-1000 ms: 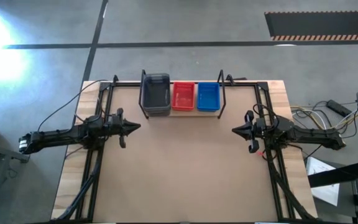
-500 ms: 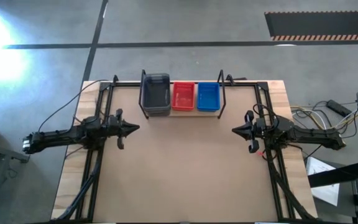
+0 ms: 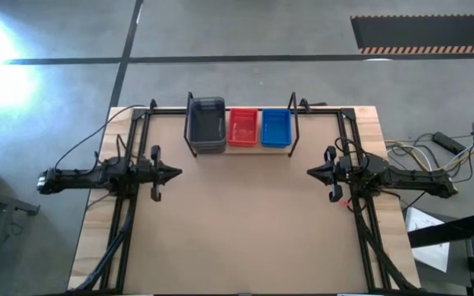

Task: Stack baskets on shelf by color
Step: Return to Home Position

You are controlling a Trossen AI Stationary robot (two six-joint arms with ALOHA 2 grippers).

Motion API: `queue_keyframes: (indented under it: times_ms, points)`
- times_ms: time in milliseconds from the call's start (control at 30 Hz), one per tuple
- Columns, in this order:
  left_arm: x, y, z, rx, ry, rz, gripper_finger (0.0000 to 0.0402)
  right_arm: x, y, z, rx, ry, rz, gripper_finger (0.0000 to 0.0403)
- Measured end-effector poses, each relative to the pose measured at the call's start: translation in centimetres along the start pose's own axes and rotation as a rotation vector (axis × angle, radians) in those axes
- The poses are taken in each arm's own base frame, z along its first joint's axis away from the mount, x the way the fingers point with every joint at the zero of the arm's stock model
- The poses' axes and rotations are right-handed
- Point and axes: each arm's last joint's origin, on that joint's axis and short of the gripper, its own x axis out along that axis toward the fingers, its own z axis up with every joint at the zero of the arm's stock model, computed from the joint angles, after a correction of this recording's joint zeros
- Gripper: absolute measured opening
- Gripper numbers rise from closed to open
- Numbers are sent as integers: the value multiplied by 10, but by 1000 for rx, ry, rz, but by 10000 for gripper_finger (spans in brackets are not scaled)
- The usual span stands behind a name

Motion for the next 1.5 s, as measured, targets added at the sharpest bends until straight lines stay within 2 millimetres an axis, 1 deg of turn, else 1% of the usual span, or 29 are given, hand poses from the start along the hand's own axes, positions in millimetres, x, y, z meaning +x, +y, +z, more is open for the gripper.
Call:
queue_keyframes:
  times_ms: [233,433,567,1500]
  points:
    - [0,1,0,1,5,4,0,0,0,0,0,0,0,9]
    - [0,1,0,104,-2,6,0,0,0,0,0,0,0,9]
    - [1,1,3,101,-9,10,0,0,0,0,0,0,0,9]
    - [2,1,4,99,-17,5,0,0,0,0,0,0,0,9]
